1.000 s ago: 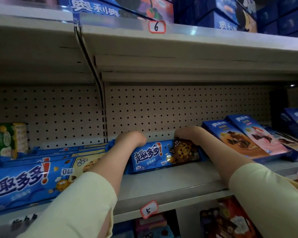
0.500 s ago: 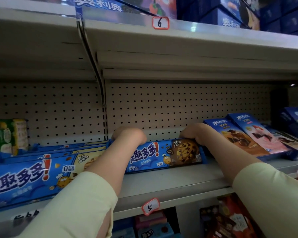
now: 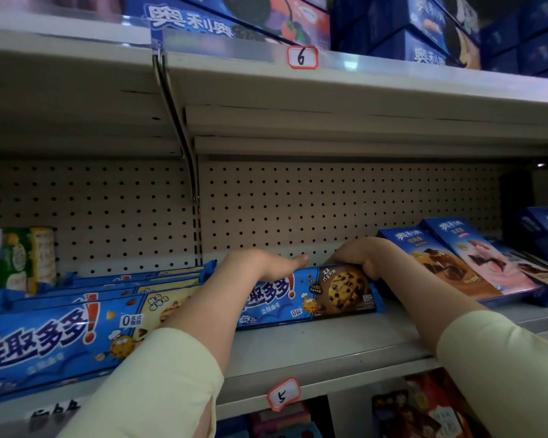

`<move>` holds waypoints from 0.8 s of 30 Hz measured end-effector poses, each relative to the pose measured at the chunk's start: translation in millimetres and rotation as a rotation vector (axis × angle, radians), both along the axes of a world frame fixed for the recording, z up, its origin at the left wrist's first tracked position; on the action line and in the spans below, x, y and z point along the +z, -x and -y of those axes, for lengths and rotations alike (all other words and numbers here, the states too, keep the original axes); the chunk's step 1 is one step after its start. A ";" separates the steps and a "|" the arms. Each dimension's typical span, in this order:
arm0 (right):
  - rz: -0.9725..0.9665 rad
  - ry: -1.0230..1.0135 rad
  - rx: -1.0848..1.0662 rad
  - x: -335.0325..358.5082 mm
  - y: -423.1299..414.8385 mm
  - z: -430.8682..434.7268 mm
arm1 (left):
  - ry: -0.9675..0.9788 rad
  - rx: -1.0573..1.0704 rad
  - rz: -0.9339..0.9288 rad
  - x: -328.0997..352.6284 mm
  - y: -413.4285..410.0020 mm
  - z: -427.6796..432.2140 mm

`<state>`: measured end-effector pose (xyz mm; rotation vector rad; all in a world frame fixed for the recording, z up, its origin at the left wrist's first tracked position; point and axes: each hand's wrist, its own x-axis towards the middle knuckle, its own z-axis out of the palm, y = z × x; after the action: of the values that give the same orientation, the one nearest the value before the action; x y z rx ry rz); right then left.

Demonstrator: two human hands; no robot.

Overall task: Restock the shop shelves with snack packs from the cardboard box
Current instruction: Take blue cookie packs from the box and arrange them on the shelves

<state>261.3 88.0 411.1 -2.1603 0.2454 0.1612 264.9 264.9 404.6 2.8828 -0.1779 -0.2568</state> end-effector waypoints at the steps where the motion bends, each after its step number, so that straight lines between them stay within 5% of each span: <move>1: -0.009 -0.004 0.005 -0.4 0.1 -0.2 | -0.003 0.011 0.005 -0.4 -0.4 0.0; 10: -0.044 0.055 0.061 -1.2 -3.7 0.4 | 0.015 0.008 -0.025 0.8 5.9 -2.4; 19: 0.069 0.041 0.107 -2.9 2.7 3.1 | 0.008 -0.148 0.170 8.1 23.0 0.1; 24: 0.107 0.046 0.125 0.6 13.8 5.2 | -0.071 -0.239 0.028 18.0 26.6 -3.1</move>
<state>247.5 82.8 411.7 -2.2230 0.0531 0.1118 238.3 268.0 422.5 2.9346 -0.5306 -0.2695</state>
